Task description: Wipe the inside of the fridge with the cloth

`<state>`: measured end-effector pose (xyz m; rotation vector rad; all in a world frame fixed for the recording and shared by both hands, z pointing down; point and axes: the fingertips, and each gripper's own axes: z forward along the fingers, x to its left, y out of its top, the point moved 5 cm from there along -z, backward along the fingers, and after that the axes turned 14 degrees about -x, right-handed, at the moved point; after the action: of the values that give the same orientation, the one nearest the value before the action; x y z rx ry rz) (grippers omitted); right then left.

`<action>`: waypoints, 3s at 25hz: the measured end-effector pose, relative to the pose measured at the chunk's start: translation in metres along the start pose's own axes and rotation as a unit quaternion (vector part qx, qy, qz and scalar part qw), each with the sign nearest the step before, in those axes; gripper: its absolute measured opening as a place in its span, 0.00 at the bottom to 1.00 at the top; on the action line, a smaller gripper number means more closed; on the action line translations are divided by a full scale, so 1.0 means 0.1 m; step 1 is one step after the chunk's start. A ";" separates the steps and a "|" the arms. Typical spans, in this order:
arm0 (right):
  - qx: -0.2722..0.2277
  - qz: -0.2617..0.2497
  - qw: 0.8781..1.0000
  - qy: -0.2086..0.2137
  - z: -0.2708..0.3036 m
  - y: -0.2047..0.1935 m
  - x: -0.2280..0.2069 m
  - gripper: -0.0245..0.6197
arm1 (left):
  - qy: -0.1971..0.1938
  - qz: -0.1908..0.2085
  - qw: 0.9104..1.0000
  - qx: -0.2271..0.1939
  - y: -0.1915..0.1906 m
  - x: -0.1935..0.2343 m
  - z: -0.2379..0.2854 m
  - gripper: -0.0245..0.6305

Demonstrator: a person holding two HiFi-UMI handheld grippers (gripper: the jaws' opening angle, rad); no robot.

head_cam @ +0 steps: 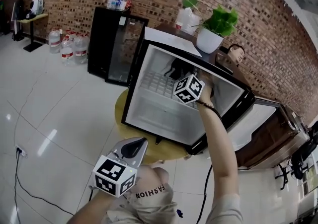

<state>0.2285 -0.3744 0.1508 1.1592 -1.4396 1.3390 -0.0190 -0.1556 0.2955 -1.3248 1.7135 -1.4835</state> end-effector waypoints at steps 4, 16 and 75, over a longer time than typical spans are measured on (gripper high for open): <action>-0.068 0.034 0.996 -0.037 0.38 0.46 0.03 0.17 | 0.001 0.014 1.000 -0.008 0.04 0.00 -0.01 0.04; -0.156 0.022 0.987 -0.022 0.50 0.92 0.23 0.17 | -0.004 0.029 1.000 -0.002 0.02 -0.08 0.00 0.04; -0.112 0.288 0.945 0.112 0.60 0.78 0.46 0.15 | -0.018 0.044 0.999 -0.020 0.21 0.01 -0.03 0.04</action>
<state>0.1429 -0.4379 0.1729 0.4259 -1.7768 1.5787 -0.0290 -0.1563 0.2767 -1.2725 1.7636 -1.3748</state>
